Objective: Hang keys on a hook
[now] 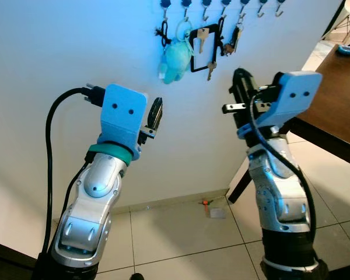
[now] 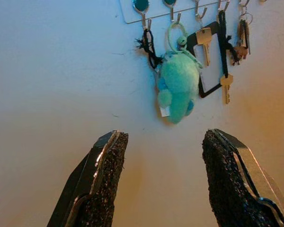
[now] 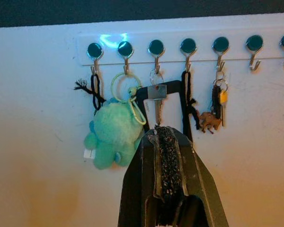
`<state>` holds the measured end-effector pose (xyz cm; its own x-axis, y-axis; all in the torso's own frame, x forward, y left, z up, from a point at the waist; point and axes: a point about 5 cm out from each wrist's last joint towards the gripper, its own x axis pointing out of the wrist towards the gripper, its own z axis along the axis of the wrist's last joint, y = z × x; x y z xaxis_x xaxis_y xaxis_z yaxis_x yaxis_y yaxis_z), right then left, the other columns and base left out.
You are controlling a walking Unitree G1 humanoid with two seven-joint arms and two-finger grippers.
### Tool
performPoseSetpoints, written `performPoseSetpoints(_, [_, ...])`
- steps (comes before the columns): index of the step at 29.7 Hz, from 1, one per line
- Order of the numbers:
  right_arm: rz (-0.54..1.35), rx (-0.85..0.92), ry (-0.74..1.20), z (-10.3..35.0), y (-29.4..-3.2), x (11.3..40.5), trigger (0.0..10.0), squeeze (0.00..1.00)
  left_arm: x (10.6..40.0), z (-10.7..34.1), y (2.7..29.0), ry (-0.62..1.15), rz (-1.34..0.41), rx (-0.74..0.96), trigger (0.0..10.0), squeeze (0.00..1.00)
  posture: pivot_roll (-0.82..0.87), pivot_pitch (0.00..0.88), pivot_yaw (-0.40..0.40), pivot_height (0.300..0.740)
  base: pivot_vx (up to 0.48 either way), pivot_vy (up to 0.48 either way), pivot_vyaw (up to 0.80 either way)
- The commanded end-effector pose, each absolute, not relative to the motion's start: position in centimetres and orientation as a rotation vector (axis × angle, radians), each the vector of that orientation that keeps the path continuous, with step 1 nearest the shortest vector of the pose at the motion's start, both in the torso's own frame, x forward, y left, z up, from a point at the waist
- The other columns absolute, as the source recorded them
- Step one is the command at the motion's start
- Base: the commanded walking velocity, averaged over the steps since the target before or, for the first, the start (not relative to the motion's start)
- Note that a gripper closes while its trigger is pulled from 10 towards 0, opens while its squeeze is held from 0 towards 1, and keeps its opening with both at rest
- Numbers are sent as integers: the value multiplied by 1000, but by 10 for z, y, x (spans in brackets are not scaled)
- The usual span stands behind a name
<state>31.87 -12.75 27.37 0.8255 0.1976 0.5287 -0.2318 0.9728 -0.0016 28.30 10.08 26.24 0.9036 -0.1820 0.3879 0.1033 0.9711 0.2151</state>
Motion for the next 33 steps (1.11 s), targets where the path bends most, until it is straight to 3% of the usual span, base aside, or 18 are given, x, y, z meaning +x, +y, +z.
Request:
performPoseSetpoints(1, [234, 70, -545, 271, -127, 320, 10000, 0, 283, 256, 101, -397, -156, 206, 10000, 0, -88, 50, 90, 740, 0, -352, 0])
performPoseSetpoints(14, [237, 69, -537, 269, -127, 320, 10000, 0, 283, 254, 102, -387, -148, 200, 10000, 0, -86, 60, 90, 740, 0, -393, 0])
performPoseSetpoints(33, [248, 71, -548, 271, -124, 319, 10000, 0, 284, 253, 103, -376, -138, 201, 10000, 0, -80, 68, 94, 740, 0, -123, 42])
